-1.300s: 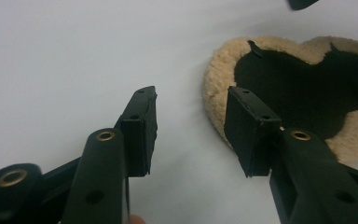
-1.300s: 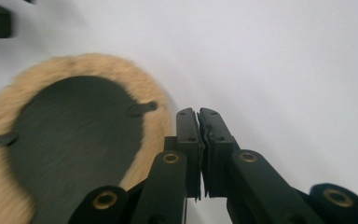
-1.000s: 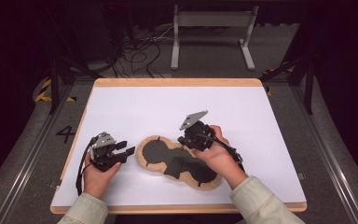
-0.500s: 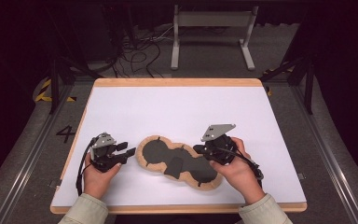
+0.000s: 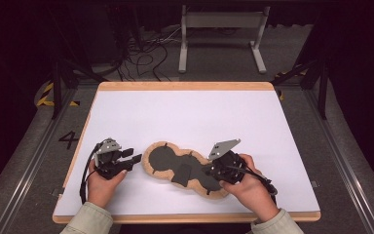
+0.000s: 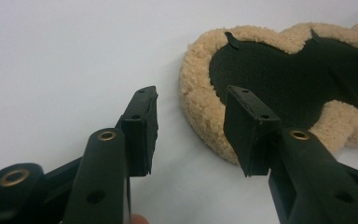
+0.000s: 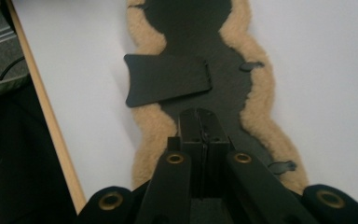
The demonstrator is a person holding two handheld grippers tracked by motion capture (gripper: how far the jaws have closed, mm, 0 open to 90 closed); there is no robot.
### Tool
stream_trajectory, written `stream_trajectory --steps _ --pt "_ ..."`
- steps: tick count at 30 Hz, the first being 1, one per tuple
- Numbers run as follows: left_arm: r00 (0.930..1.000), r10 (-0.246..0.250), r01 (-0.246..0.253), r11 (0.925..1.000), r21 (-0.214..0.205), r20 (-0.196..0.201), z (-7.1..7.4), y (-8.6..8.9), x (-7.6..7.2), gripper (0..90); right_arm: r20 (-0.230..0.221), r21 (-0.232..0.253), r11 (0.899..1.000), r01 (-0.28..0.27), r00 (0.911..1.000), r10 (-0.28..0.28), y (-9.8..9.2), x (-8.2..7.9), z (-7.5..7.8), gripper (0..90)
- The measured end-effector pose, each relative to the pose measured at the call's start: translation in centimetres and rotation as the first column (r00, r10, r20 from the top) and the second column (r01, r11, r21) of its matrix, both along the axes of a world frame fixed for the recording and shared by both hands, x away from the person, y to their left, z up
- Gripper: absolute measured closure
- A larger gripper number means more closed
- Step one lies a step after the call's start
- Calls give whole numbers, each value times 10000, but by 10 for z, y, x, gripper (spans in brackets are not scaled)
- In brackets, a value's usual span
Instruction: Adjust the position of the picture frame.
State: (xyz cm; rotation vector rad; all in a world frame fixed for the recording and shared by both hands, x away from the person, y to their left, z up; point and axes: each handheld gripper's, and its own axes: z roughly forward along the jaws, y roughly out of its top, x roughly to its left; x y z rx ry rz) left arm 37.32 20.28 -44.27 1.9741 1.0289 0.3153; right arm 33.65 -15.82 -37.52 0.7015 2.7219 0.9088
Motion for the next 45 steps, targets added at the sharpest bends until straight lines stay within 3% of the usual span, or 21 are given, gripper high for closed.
stream_trajectory --steps 11,16,17,25,31,33,37,39,42,45 --pt "9999 97 -97 9999 34 -44 0 -2 1 553 -833 -589 9965 -593 9950 543 11 -15 -20 900" --pt "10000 62 -62 10000 71 38 0 -2 0 552 -1367 -721 9931 -923 9872 818 19 -19 -29 900" --pt "10000 -5 5 9999 103 26 0 -3 0 553 -1643 -838 9912 -1021 9825 873 22 -18 -34 900" --pt "10000 44 -44 9999 94 22 0 -3 0 552 -1987 -1171 9873 -1078 9765 831 27 -19 -42 900" --pt "9999 70 -70 10000 -2 98 1 -2 0 547 -1815 -1609 9817 -1022 9807 724 30 -20 -44 900" --pt "9999 47 -47 10000 -23 101 1 -2 0 547 -1620 -1843 9802 -726 9859 425 26 -18 -43 900" --pt "9999 36 -36 10000 -68 110 1 -3 2 547 -1457 -1871 9821 -209 9893 -68 14 -10 -44 900" --pt "10000 41 -41 9999 -132 -5 1 -4 3 547 -1140 -2073 9781 167 9926 -411 8 -7 -44 900" --pt "10000 -6 6 9999 -146 -11 0 -4 4 546 -723 -2116 9743 779 9928 -950 0 -1 -44 900" --pt "10000 -15 14 9998 -201 -38 1 -4 4 544 -680 -1912 9761 1033 9907 -1182 -5 2 -45 900"
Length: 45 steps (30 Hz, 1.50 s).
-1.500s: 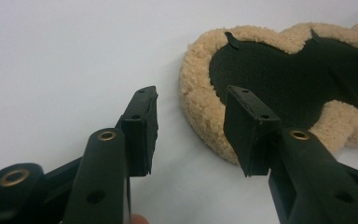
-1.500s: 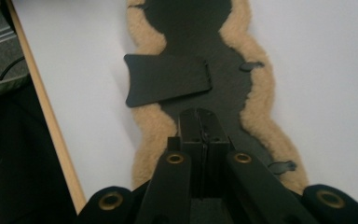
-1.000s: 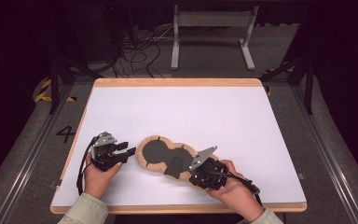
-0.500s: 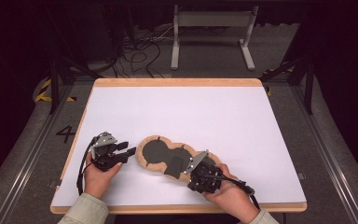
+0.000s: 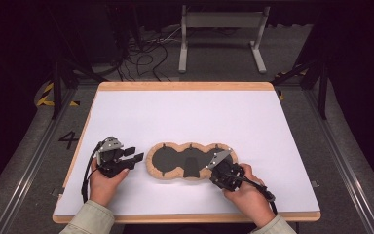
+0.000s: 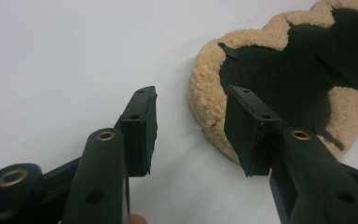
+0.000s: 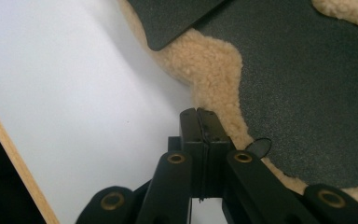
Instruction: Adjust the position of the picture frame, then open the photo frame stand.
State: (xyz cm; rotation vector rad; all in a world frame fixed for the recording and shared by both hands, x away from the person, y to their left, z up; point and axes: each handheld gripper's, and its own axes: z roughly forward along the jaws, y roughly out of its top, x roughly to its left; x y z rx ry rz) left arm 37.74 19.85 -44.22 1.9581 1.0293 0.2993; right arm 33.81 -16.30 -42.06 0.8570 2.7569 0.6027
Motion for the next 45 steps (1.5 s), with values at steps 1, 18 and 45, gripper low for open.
stream_trajectory --steps 1,18,45 --pt "10000 -4 4 10000 -2 -17 0 0 0 544 8 26 10000 -82 10000 82 0 0 0 900" --pt "9999 127 -126 9994 -320 31 3 -3 4 519 631 1927 9765 -968 9943 861 1 -11 10 900" --pt "9999 -7 11 9994 -340 102 1 -2 -1 496 -458 3927 9188 -400 9970 630 5 6 -26 900"
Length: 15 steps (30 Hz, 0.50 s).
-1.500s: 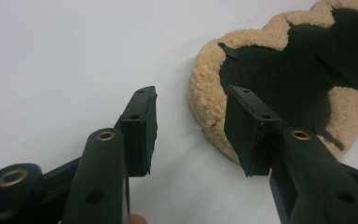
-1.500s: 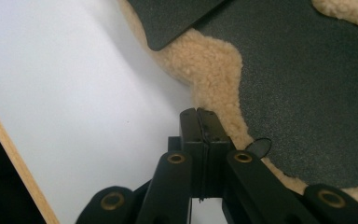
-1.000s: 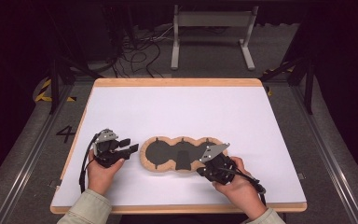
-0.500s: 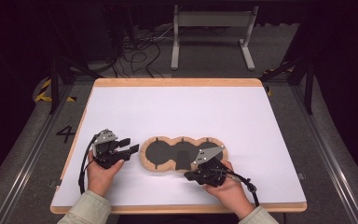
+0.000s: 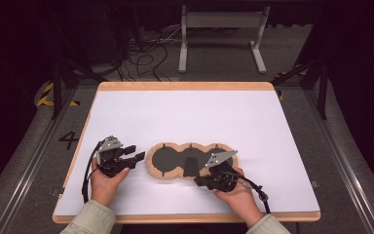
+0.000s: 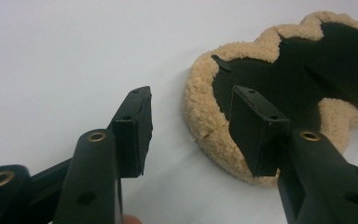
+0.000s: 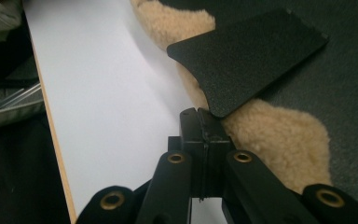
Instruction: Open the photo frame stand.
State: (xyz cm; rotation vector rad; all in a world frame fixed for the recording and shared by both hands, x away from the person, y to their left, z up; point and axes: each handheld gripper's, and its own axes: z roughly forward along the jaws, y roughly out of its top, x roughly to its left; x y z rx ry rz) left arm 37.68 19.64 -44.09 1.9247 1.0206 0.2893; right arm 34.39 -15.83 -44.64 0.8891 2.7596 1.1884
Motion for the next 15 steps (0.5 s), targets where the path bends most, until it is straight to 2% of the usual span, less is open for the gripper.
stream_trajectory --steps 3,6,7,9,12,15 --pt "10000 -45 45 10000 14 80 0 1 0 499 272 220 9998 38 9996 -44 0 -1 4 900" --pt "10000 -67 67 9999 -75 -11 -1 1 0 503 639 511 9985 175 9977 -207 -2 -1 9 900" --pt "9999 -87 86 9999 -83 -68 -1 1 0 503 639 511 9985 175 9977 -207 -2 -1 9 900" --pt "9999 -154 154 9999 22 9 -1 0 0 504 929 749 9964 402 9946 -471 -5 0 14 900" --pt "9998 -170 170 9998 56 -39 -2 -1 0 501 784 1349 9883 710 9935 -820 -10 3 18 900" --pt "9998 -196 196 9998 65 -41 -2 -1 0 499 770 1485 9851 864 9921 -987 -11 4 18 900"
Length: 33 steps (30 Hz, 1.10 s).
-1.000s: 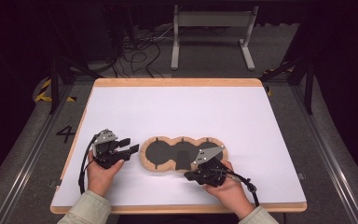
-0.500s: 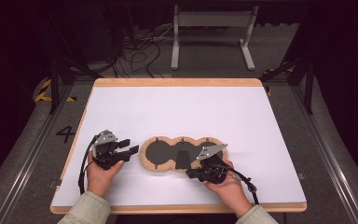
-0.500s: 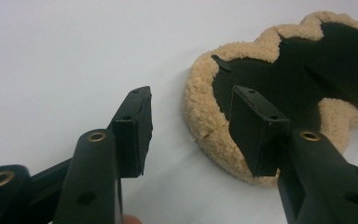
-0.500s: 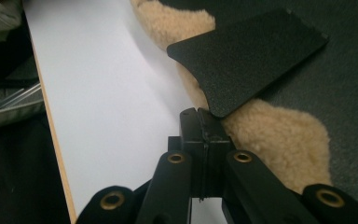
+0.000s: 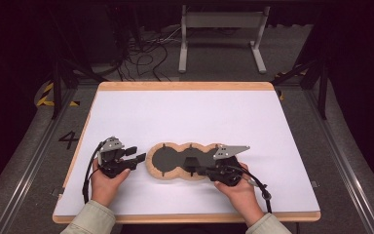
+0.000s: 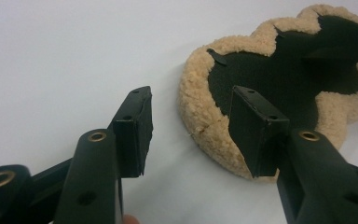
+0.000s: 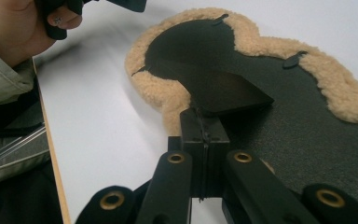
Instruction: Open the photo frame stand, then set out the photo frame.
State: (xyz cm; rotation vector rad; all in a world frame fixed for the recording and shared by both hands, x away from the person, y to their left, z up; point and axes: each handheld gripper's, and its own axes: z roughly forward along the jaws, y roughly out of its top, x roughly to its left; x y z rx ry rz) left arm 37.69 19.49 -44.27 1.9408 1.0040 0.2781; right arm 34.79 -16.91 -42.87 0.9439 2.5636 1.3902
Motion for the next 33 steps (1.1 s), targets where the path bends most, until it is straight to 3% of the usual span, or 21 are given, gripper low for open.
stream_trajectory --steps 3,6,8,14,20,25,29,33 --pt "9999 -34 34 10000 -71 -119 1 -1 -1 495 -19 -117 9998 -139 9999 139 1 0 0 900" --pt "9997 -32 30 10000 -86 -244 2 0 0 472 80 -791 9963 -333 9994 340 -1 -2 6 878" --pt "9992 -33 33 10000 2 -409 4 -1 1 452 376 -1210 9923 -273 9988 321 -3 -6 13 870" --pt "9977 -21 21 10000 -5 -671 13 -5 -1 430 1271 -1674 9859 43 9917 172 -10 -13 35 817" --pt "9955 -20 47 9996 276 -943 15 -8 -1 419 1655 -1755 9826 612 9857 -318 -23 -12 42 765" --pt "9939 -30 69 9994 345 -1106 15 -9 -1 412 1566 -1726 9774 1219 9831 -950 -36 -7 45 671" --pt "9942 -27 64 9994 341 -1076 16 -9 -1 412 1370 -1748 9674 1835 9775 -1607 -53 -1 49 593" --pt "9916 -50 91 9995 316 -1290 15 -8 -1 403 808 -1782 9552 2362 9710 -2250 -64 5 47 459"
